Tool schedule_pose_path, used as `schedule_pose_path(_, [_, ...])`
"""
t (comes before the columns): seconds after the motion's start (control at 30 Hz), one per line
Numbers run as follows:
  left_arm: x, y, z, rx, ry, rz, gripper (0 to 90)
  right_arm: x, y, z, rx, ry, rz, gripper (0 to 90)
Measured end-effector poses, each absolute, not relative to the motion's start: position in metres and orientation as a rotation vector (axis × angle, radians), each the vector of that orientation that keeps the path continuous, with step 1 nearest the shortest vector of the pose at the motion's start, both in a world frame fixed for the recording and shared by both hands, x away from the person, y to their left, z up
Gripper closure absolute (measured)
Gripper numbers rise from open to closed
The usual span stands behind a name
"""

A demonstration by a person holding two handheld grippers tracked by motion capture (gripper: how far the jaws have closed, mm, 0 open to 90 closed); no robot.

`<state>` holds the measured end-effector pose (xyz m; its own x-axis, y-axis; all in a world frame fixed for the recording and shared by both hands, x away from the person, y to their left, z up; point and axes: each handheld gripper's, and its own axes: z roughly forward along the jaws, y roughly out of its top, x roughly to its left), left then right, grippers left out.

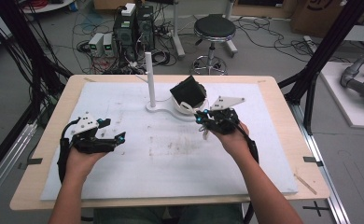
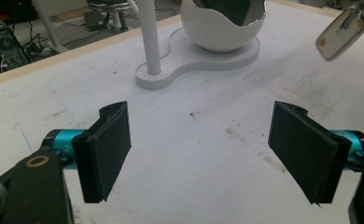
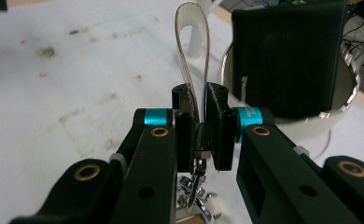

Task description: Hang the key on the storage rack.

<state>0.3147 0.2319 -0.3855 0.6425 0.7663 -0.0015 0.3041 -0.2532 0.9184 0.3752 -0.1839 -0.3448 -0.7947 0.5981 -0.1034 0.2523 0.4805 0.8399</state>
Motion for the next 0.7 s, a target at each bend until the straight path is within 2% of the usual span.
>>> schedule_pose_path(0.4, [0.315, 0.232, -0.388, 1.824, 0.853, 0.538, 21.0, 0.404, -0.137, -0.298, 0.645, 2.285, 1.261, 82.9])
schedule_pose_path(0.7, [0.316, 0.23, -0.39, 1.826, 0.856, 0.534, 21.1, 0.419, -0.109, -0.284, 0.625, 2.278, 1.279, 82.8])
